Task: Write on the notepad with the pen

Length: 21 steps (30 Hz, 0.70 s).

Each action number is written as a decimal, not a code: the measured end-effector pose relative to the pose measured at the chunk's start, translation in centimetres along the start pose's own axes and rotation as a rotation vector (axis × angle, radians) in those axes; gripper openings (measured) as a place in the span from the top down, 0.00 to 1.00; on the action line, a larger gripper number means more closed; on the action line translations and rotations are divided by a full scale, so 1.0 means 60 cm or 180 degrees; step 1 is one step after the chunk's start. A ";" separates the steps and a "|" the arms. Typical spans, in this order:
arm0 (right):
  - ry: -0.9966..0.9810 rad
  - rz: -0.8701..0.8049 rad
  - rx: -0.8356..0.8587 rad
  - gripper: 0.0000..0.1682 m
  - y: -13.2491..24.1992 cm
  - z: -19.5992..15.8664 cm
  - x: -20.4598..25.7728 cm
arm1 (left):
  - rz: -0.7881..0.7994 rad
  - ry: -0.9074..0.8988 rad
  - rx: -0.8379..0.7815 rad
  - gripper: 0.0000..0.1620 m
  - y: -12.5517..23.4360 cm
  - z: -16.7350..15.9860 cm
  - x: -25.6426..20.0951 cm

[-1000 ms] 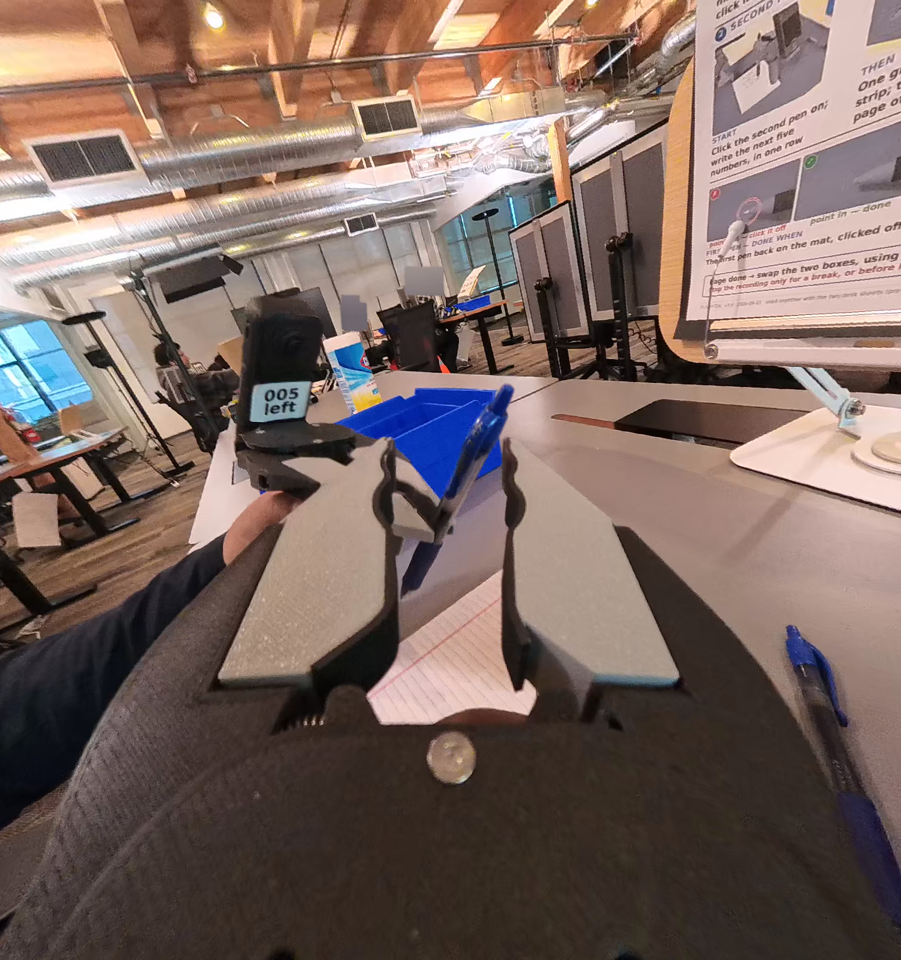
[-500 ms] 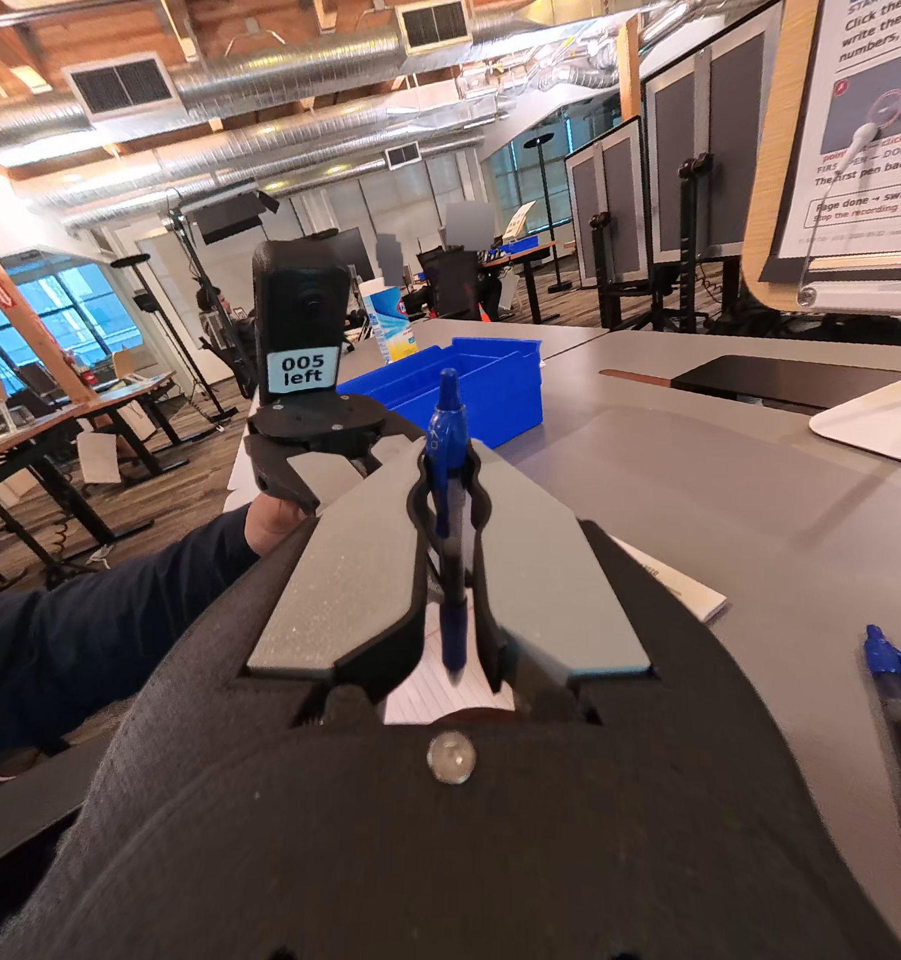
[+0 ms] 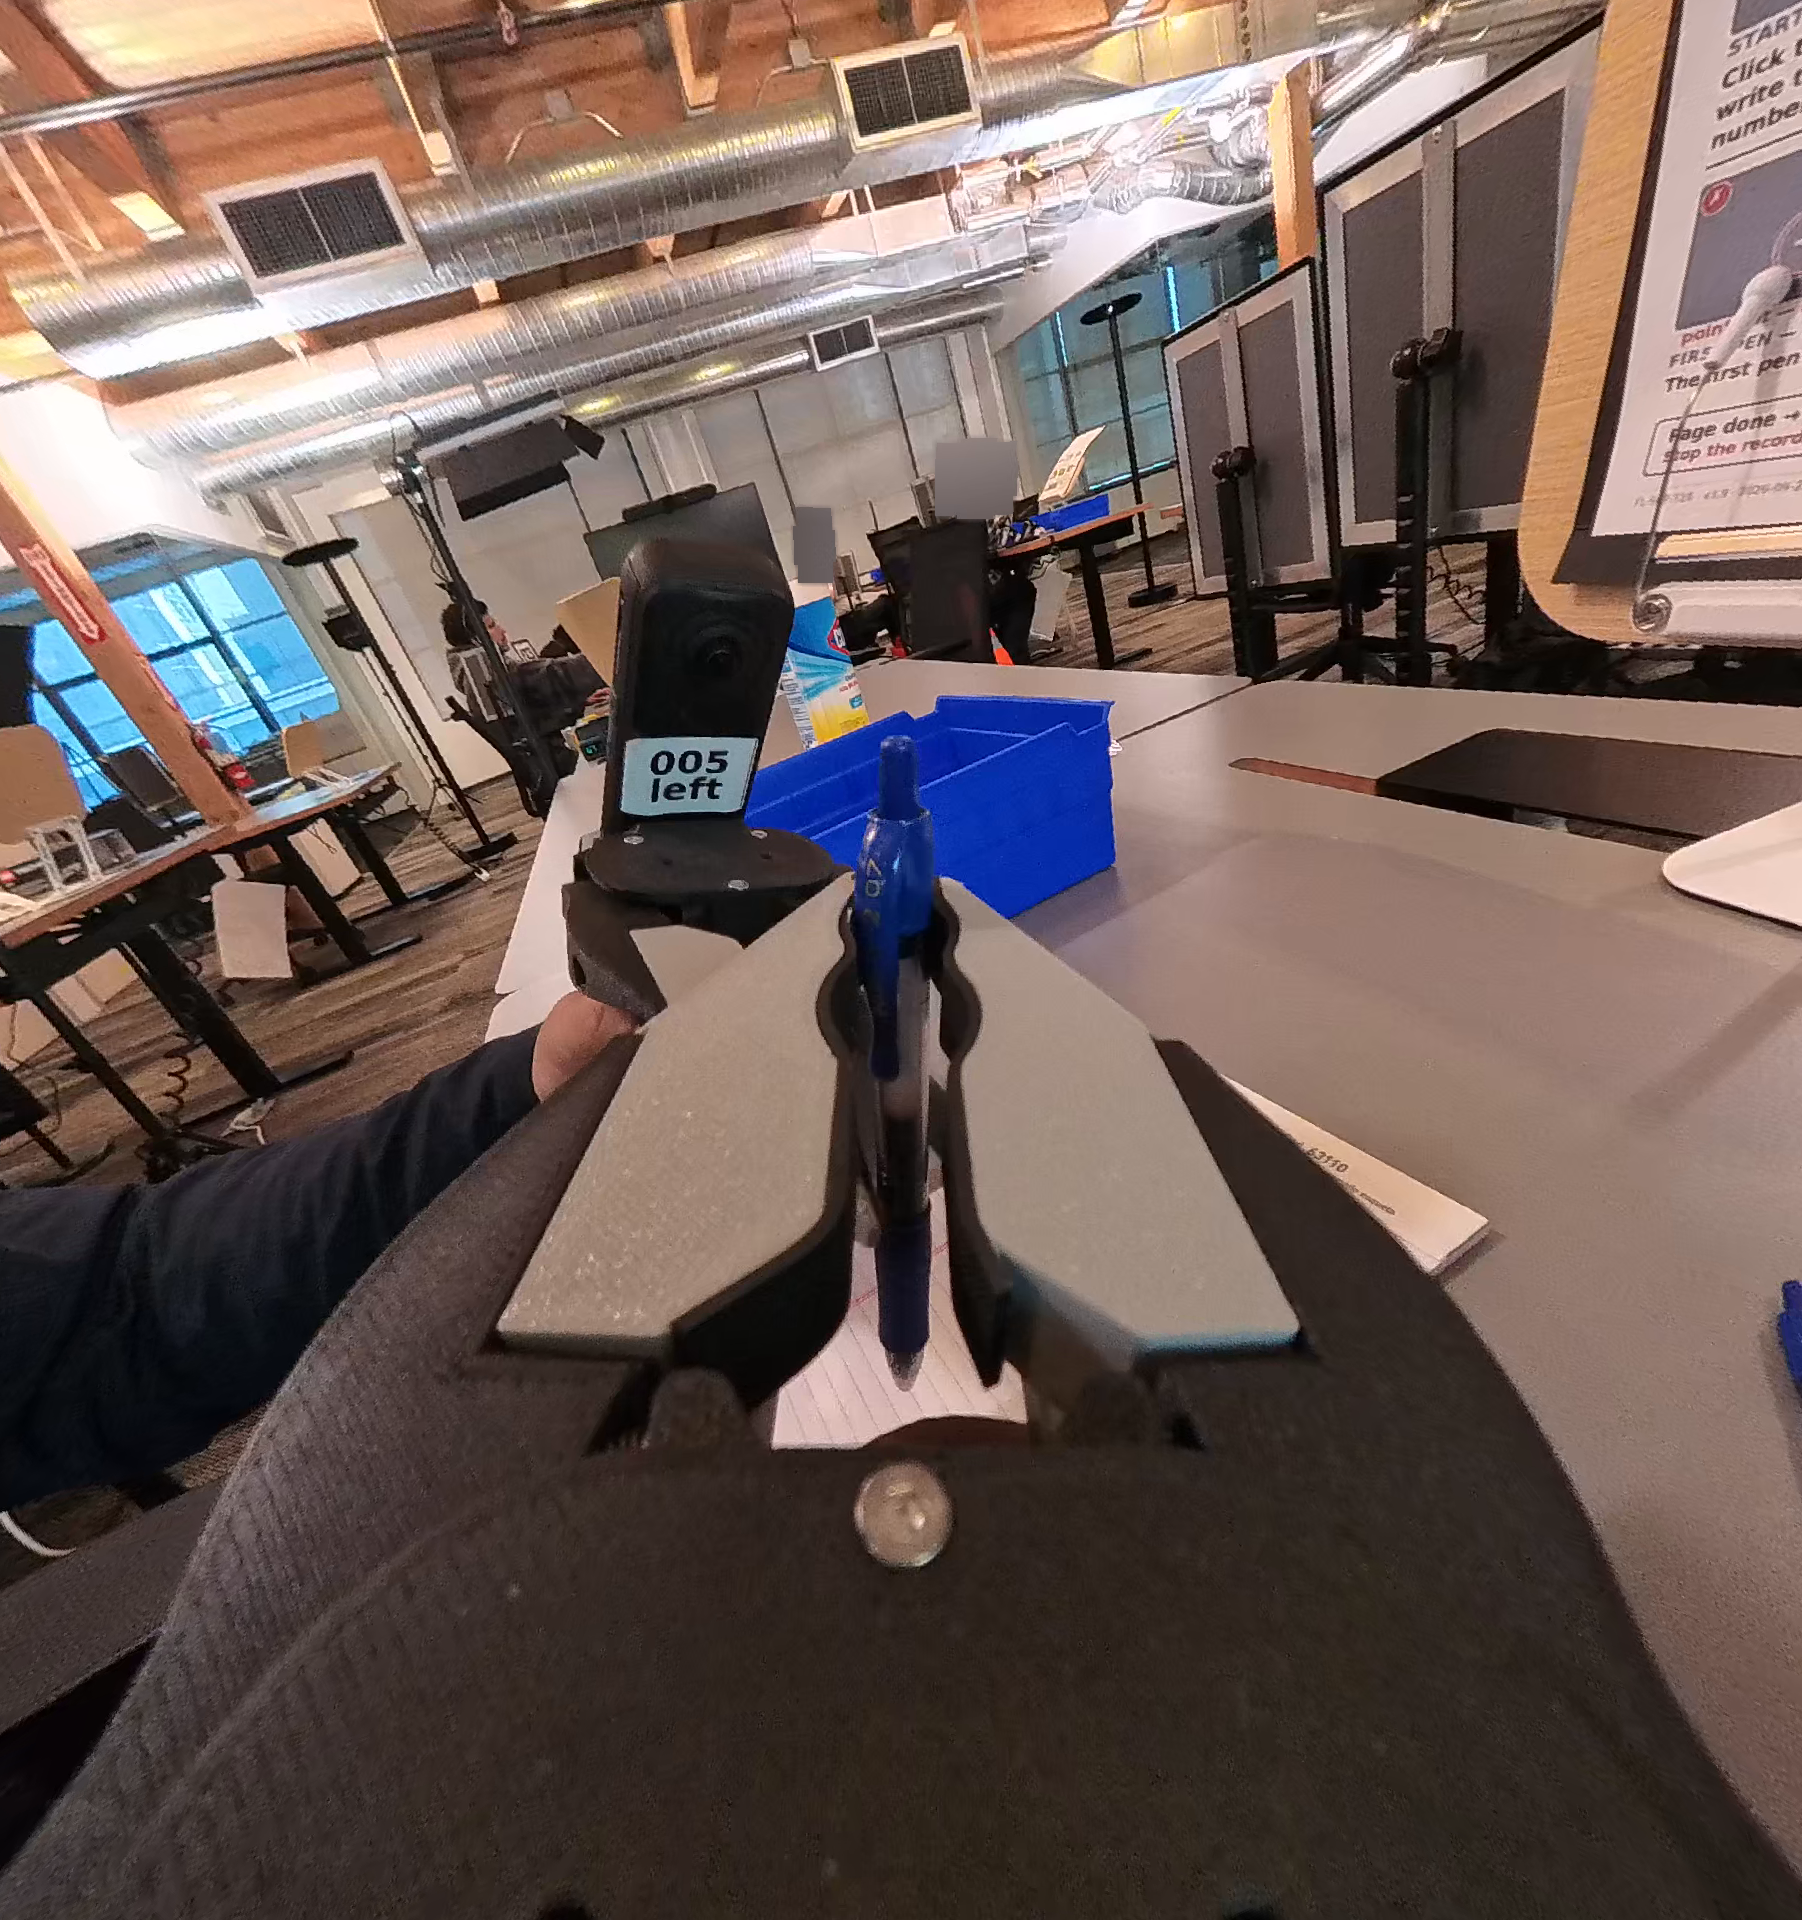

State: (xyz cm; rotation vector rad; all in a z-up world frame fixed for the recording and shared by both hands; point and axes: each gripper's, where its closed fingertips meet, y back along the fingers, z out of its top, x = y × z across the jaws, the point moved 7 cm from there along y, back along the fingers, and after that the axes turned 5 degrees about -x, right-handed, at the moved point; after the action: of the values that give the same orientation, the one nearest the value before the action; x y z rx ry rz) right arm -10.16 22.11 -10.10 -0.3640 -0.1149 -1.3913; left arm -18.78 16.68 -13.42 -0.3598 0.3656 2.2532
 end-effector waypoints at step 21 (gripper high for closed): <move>-0.0119 0.0143 0.0014 0.97 -0.007 -0.007 0.005 | 0.0015 -0.0301 -0.0039 0.95 0.000 0.006 -0.014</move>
State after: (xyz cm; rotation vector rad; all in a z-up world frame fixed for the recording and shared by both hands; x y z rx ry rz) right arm -10.60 21.63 -10.33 -0.3868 -0.1398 -1.3401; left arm -18.26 16.24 -12.78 -0.2579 0.3037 2.2687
